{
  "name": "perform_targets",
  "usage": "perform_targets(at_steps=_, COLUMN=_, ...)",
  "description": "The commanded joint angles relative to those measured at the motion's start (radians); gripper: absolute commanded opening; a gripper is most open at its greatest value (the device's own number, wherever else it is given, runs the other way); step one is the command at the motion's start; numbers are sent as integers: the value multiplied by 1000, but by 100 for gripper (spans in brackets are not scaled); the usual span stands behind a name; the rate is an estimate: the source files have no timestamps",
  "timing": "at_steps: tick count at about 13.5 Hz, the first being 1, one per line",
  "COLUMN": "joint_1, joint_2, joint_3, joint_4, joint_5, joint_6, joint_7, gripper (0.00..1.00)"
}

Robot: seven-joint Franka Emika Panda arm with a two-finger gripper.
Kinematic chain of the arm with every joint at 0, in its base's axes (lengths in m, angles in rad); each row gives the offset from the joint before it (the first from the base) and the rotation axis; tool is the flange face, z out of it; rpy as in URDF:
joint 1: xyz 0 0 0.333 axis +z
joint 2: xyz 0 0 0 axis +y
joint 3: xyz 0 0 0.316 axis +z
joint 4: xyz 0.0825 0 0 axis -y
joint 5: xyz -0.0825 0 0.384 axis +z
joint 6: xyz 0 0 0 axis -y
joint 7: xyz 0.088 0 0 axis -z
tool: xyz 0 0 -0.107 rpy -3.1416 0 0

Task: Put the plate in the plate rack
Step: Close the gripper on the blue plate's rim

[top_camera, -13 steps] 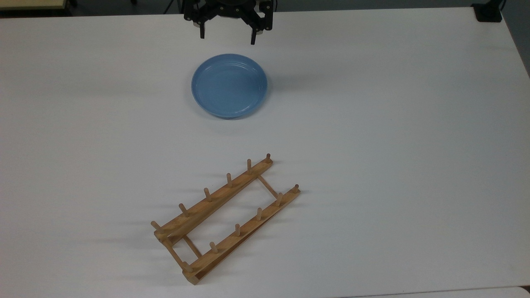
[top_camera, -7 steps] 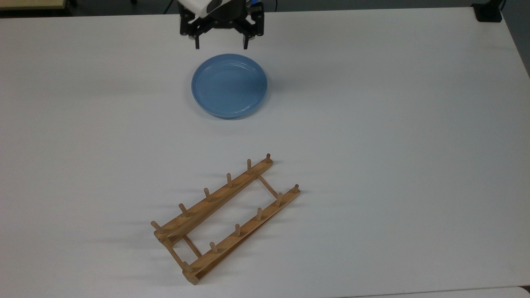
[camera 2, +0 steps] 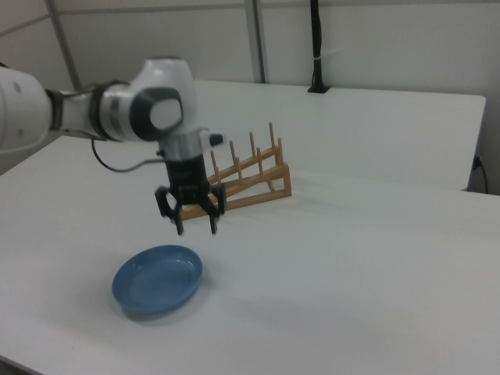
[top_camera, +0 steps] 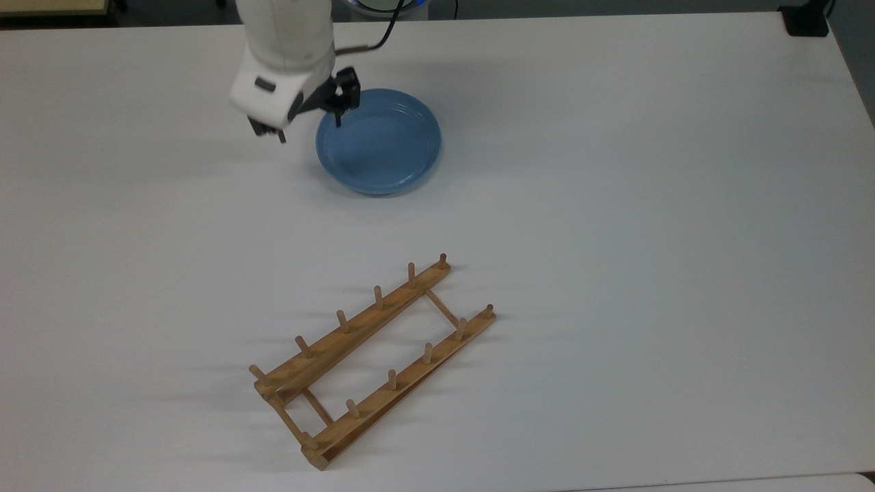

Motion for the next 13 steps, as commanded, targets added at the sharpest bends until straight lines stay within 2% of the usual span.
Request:
perform_targets(at_steps=1, joint_1=4, joint_2=61, joint_3=-1, joint_4=-45, joint_5=1, joint_6=59, joint_7=-32, gripper=51)
perform_targets(at_steps=2, joint_1=11, joint_2=79, joint_3=0, joint_4=-51, joint_5=-2, joint_6=68, joint_7=-27, gripper=44)
perform_targets(at_steps=5, joint_1=21, joint_2=125, joint_3=0, joint_4=-53, joint_5=-22, joint_6=92, joint_7=-15, gripper=36)
perform_targets(at_steps=8, joint_1=29, joint_2=153, joint_3=0, joint_4=-51, joint_5=-26, joint_6=97, joint_7=-13, gripper=35)
perform_targets(at_steps=10, joint_1=29, joint_2=156, joint_3=0, joint_4=-45, joint_5=-31, joint_6=103, joint_7=-13, gripper=19)
perform_targets(at_steps=11, joint_1=28, joint_2=153, joint_3=0, joint_4=-39, joint_5=-31, joint_6=100, joint_7=-12, gripper=7)
perform_targets(at_steps=12, joint_1=29, joint_2=151, joint_3=3, joint_4=-21, joint_5=-29, joint_6=97, joint_7=2, gripper=0)
perform_targets(at_steps=13, joint_1=29, joint_2=145, joint_3=5, joint_4=5, joint_5=-26, joint_6=89, joint_7=19, gripper=0)
